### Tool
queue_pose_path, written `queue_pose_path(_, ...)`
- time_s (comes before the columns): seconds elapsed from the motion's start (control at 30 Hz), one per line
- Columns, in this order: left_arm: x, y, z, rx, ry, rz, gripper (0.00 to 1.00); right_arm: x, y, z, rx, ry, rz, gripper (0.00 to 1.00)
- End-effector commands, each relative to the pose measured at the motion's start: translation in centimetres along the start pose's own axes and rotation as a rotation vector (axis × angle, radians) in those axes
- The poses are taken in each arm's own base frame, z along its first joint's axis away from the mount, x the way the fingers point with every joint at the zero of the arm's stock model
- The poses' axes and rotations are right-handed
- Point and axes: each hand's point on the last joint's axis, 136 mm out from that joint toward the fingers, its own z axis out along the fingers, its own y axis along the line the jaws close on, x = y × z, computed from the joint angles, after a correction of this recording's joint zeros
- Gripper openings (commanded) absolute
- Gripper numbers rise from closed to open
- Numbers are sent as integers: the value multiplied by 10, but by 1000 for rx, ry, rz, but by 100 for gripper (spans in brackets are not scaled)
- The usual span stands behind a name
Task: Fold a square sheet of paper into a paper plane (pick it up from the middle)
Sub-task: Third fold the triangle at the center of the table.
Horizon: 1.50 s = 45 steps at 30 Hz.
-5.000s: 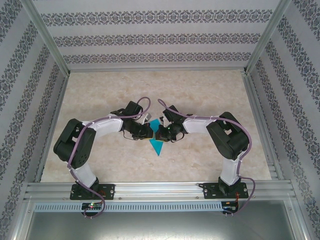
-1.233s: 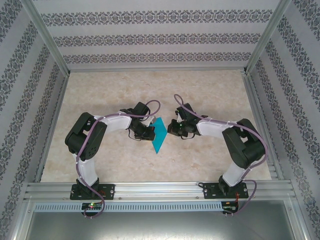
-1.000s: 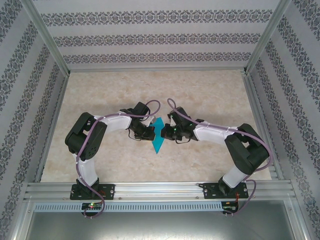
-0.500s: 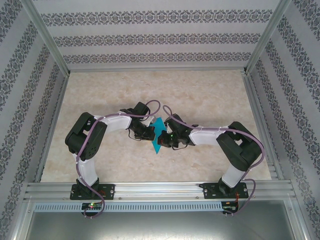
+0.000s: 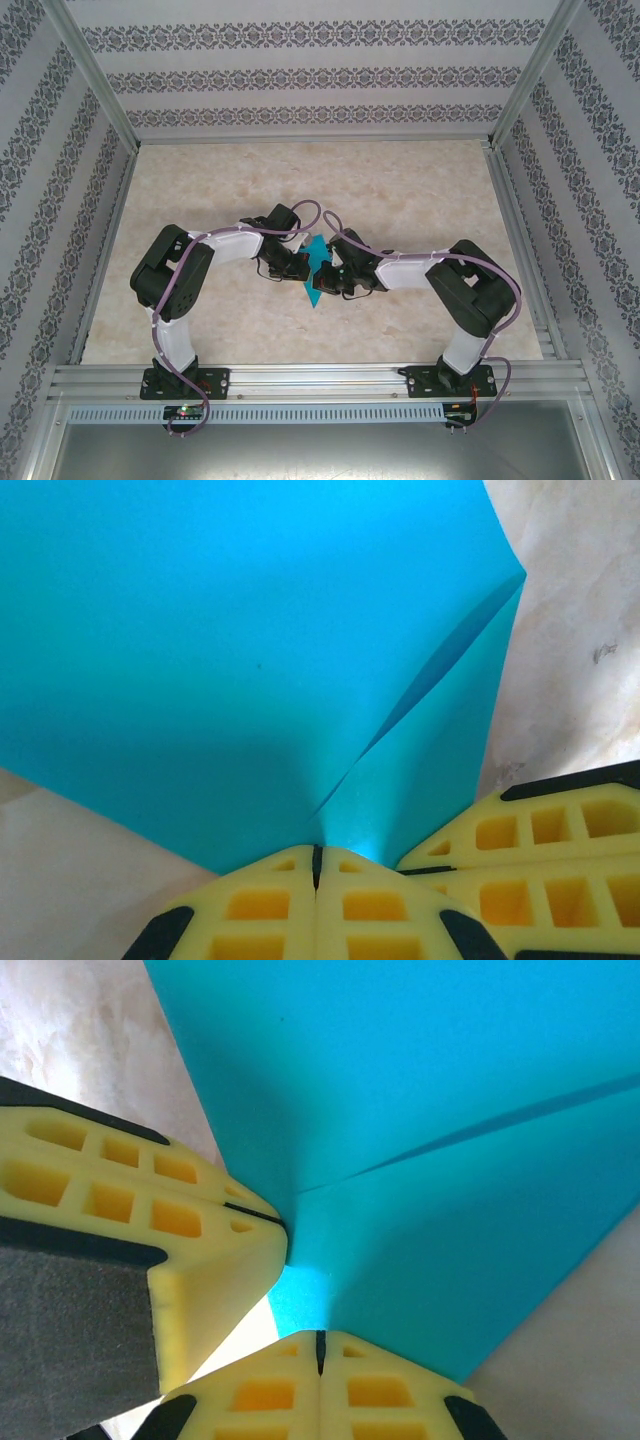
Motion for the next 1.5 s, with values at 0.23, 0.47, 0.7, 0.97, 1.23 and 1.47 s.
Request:
queue_pose_path(0.23,31,35,15,-136,103,-73,10,8,-9,11,17,34,18,5)
queue_pose_path(0.47,10,8,-14,-86,17,-53,18,14,-16,14,20,49,28,4)
queue_pose_path(0.7,-1,-15,-29,-6,-40,-58,20,15,-16,14,5,45,25,4)
queue_pose_path(0.97,0,-14,-12,40,-9,-85,14,13,-10,12,-26,30,18,2)
queue_pose_path(1.23,7,1,5,4,35,-102,11,12,-7,8,-42,15,20,1)
queue_pose_path(1.47,15,17,13,-55,64,-103,10,7,-1,-3,-54,-18,6,3)
